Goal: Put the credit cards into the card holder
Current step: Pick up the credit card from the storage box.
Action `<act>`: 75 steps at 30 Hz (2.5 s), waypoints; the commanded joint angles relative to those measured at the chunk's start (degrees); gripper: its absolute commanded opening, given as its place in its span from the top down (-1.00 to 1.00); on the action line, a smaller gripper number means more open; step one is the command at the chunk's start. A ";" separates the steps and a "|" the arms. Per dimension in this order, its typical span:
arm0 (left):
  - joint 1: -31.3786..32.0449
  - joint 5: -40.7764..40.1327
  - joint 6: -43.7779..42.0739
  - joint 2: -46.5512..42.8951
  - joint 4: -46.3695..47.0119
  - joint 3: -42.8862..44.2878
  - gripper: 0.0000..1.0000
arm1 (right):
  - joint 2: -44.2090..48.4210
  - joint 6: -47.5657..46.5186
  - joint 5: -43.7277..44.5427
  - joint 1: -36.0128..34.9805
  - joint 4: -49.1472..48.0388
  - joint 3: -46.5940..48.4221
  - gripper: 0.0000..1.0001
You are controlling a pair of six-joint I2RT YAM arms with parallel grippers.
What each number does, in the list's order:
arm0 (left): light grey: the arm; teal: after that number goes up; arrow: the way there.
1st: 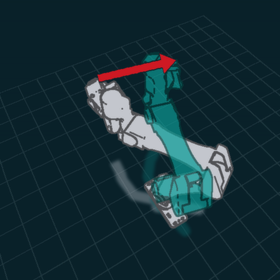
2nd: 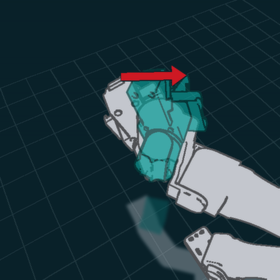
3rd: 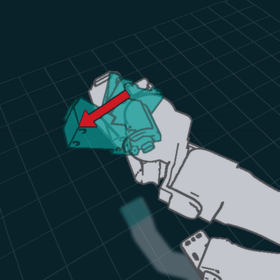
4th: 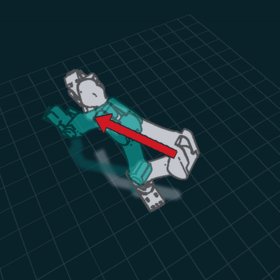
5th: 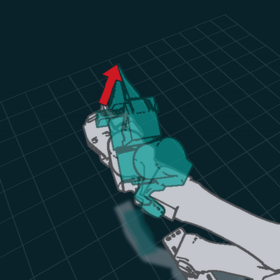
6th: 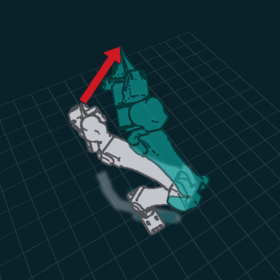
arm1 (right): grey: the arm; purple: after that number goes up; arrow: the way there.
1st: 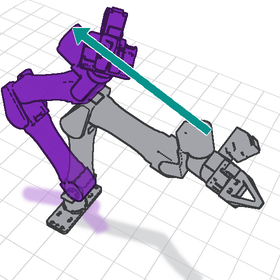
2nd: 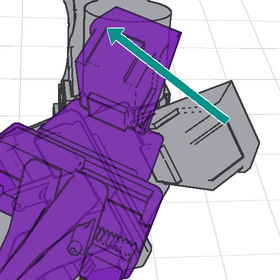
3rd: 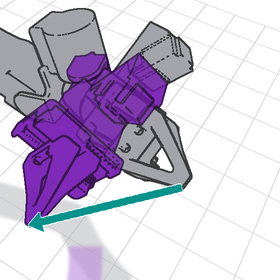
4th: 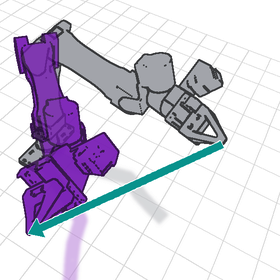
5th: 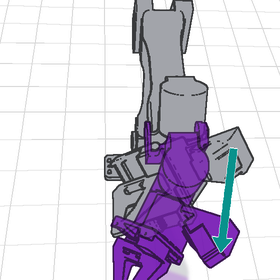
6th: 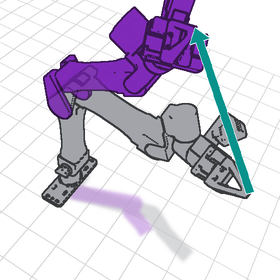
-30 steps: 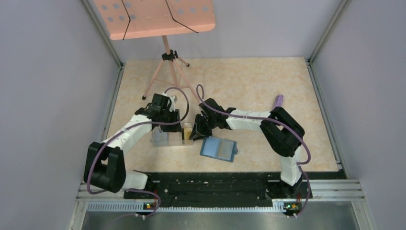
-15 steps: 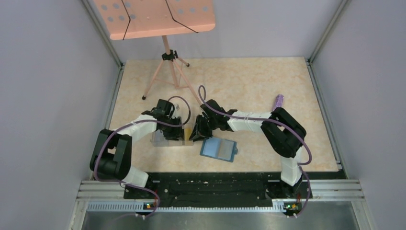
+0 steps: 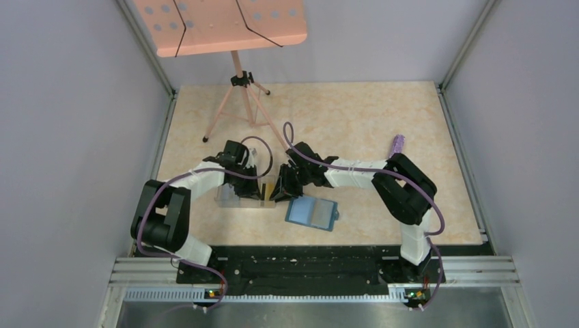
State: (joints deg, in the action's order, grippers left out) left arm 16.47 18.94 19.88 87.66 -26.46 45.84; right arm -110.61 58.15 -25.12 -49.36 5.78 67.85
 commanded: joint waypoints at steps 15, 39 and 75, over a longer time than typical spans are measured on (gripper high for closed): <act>3.44 -2.34 -5.59 -1.49 -7.68 8.57 0.80 | 2.63 0.18 -2.38 -0.74 -2.77 1.78 0.49; 12.55 -8.13 -10.29 7.52 -13.58 14.75 0.75 | 2.74 -0.12 -2.38 -0.78 -2.66 1.45 0.49; 7.16 2.46 -3.48 0.80 -7.29 7.81 0.59 | 3.60 -0.40 -1.89 -0.73 -2.28 0.65 0.48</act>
State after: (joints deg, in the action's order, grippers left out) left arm 24.69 20.38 15.38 88.66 -34.41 55.18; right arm -110.50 58.02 -27.05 -49.41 7.70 67.85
